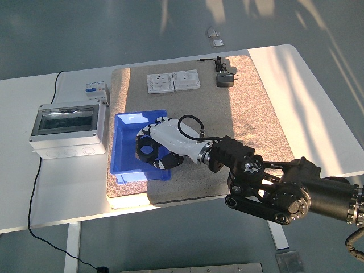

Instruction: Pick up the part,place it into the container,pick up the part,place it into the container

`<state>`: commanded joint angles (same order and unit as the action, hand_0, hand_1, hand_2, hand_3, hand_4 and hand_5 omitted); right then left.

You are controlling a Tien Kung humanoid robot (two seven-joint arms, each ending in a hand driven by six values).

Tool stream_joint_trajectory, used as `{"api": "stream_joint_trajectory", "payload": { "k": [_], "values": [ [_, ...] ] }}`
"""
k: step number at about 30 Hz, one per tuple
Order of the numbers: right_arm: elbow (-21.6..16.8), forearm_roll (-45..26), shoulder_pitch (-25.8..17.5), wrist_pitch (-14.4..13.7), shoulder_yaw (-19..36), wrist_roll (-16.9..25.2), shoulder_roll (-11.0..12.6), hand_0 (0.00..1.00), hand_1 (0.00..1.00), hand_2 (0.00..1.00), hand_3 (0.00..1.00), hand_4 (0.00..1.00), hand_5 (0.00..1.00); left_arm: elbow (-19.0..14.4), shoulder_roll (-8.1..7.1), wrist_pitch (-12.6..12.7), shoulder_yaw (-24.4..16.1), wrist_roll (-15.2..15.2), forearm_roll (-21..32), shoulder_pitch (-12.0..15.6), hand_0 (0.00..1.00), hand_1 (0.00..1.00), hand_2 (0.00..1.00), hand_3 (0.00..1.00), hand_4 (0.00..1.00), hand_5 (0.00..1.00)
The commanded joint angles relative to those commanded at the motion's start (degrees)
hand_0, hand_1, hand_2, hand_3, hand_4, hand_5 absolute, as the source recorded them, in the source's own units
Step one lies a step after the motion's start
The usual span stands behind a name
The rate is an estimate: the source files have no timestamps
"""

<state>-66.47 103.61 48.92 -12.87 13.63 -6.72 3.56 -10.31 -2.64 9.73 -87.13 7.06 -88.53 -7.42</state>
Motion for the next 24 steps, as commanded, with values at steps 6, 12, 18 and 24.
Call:
{"api": "stream_joint_trajectory", "payload": {
  "k": [6,12,18,24],
  "values": [
    [-0.4,1.6,0.1,1.2,0.3,-0.7,0.0,0.998,0.956,0.927,0.883,0.432,0.1,0.0,-0.06,0.1,0.1,0.0,0.0,0.0,0.685,0.675,0.714,0.651,0.737,0.714],
    [-0.2,0.7,-1.0,-2.6,2.1,0.6,0.5,0.998,0.973,0.935,0.882,0.486,0.122,0.0,-0.11,0.0,0.0,0.1,-0.4,0.0,0.685,0.676,0.713,0.649,0.733,0.716],
    [0.5,-5.3,-4.7,-7.5,8.3,-1.8,2.5,0.998,0.945,0.927,0.859,0.515,0.099,0.0,-0.12,0.1,0.2,0.1,0.0,0.3,0.685,0.676,0.713,0.647,0.733,0.717],
    [1.4,-11.5,-5.9,-3.9,10.0,-7.3,3.7,0.998,0.914,0.93,0.892,0.58,0.08,0.0,-0.09,0.0,0.0,0.1,-0.5,0.4,0.684,0.675,0.712,0.645,0.731,0.714]
  ]
}}
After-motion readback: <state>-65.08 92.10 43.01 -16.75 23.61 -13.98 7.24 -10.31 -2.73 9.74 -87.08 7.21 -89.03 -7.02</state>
